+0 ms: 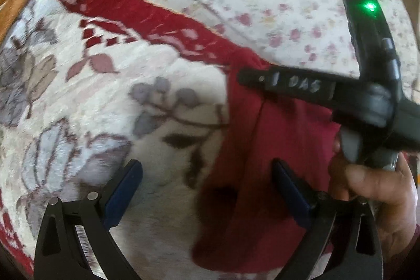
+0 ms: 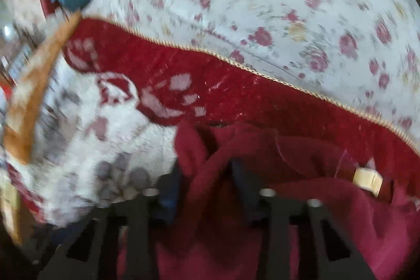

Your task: Fold small clothes

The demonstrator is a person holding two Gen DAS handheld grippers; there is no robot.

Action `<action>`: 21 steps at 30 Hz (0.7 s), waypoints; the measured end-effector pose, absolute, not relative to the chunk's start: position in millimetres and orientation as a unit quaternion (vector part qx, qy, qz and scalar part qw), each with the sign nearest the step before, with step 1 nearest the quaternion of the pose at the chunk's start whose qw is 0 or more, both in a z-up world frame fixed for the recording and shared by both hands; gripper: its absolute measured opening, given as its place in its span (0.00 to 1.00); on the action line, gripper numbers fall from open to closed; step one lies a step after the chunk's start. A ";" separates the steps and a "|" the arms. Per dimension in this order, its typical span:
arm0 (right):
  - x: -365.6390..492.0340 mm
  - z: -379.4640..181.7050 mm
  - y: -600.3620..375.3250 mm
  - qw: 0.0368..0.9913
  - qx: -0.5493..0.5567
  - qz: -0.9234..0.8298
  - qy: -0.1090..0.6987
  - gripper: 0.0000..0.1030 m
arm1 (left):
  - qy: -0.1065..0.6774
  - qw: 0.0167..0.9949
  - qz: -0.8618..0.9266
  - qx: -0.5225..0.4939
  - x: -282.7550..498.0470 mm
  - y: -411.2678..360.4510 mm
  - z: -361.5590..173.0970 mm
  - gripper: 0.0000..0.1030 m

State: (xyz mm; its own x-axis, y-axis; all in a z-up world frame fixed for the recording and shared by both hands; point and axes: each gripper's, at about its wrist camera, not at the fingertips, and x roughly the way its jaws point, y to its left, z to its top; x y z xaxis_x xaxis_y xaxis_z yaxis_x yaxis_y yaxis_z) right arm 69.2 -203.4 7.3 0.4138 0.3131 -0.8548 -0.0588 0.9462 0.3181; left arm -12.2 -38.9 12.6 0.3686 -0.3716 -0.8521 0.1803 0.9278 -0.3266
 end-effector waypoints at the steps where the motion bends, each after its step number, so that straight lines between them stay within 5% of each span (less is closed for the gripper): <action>1: 65.5 12.0 -211.2 0.833 0.135 0.113 0.524 0.24 | 0.530 0.824 -0.182 -0.085 -14.3 -44.2 15.2 0.96; 5: 55.6 22.2 -225.8 0.837 0.152 0.115 0.513 0.23 | 0.526 0.818 -0.223 -0.061 -19.7 -63.2 18.9 0.95; 11: 47.2 31.6 -238.4 0.829 0.182 0.117 0.515 0.28 | 0.513 0.811 -0.274 -0.066 -28.9 -71.0 28.7 0.43; 12: 46.2 32.1 -240.3 0.827 0.193 0.117 0.515 0.39 | 0.512 0.810 -0.278 -0.068 -29.5 -70.5 29.8 0.37; 13: 45.8 34.6 -243.8 0.822 0.209 0.118 0.516 0.63 | 0.510 0.810 -0.280 -0.073 -29.8 -69.5 30.5 0.35; 15: 46.1 36.6 -245.1 0.814 0.230 0.122 0.520 0.87 | 0.506 0.809 -0.287 -0.085 -29.3 -66.6 33.1 0.31; 21: 61.0 38.6 -220.2 0.792 0.191 0.137 0.563 0.88 | 0.478 0.820 -0.309 -0.065 -41.4 -72.2 46.5 0.28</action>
State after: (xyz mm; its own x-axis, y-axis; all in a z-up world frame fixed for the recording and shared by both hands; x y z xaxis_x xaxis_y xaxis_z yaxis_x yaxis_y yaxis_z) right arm 61.0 -220.2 38.6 0.3290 0.4322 -0.8396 -0.0019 0.8894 0.4571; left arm -41.4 -72.2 46.5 0.3524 -0.5684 -0.7435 0.4447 0.8007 -0.4014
